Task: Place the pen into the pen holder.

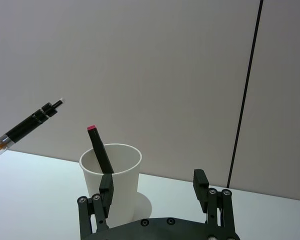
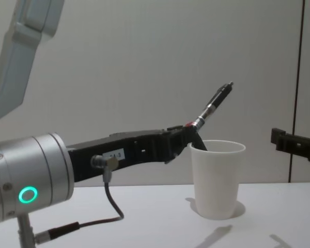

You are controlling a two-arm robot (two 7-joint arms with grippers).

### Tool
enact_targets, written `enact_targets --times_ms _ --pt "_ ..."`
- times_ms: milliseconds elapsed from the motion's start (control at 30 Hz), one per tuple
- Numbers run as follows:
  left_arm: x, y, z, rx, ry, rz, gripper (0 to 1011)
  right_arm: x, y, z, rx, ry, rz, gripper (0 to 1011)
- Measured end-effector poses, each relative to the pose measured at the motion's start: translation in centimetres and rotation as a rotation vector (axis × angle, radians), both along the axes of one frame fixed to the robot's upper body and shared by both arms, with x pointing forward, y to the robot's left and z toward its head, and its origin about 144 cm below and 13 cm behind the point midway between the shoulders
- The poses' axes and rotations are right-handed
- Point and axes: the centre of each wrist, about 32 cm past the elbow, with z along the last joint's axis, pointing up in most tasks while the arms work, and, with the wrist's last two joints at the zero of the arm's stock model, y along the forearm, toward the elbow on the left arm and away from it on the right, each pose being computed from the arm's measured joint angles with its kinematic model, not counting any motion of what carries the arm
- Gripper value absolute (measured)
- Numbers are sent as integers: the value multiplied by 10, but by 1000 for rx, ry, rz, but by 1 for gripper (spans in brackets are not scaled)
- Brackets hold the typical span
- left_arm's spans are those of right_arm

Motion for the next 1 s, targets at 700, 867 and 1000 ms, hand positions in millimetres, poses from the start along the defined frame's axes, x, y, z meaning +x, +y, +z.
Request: enact_targets --times_ms 700,867,1000 --pt "4 -5 1 -3 -3 -44 117 0 0 0 0 0 0 1001" --pt "4 -6 1 -2 -5 -46 117 0 0 0 0 0 1 1002" --pt "5 -6 1 -1 -5 -47 117 -1 -1 2 9 1 16 1001"
